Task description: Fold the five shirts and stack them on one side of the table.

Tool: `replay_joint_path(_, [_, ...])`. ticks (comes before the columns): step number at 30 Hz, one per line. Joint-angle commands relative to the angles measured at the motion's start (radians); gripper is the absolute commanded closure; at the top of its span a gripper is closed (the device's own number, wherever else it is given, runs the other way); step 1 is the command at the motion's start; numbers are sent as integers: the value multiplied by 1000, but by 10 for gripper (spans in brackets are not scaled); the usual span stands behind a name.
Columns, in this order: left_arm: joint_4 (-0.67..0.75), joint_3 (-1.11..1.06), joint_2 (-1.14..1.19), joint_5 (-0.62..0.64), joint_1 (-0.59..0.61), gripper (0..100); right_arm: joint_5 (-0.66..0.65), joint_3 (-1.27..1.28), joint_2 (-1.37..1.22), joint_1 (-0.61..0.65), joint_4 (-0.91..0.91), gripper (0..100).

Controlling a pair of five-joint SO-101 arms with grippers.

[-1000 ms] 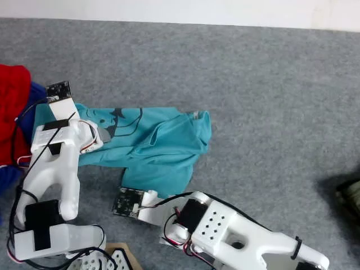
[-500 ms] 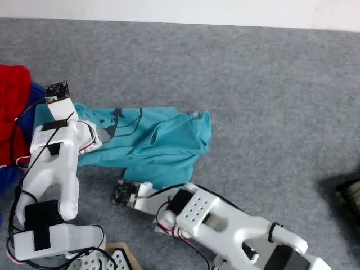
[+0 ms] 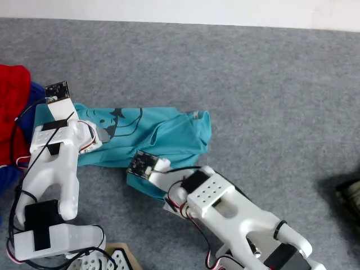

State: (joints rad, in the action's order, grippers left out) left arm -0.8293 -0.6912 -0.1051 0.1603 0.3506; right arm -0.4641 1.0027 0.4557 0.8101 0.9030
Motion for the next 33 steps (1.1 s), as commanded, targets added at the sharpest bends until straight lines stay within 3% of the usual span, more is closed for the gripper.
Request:
replay_joint_path(1, [17,5,-2,0,10,695,9,-151,7,-21,137,992])
replay_joint_path(4, [17,5,-2,0,10,695,80,-245,7,-87,197,992])
replay_joint_path(10, [17,5,-2,0,10,695,83,-403,-4,-268,214,992])
replay_joint_path(20, [17,4,-2,0,10,695,12,-499,-30,-292,56,991])
replay_joint_path(33, [17,4,-2,0,10,695,17,-928,-568,-398,51,991])
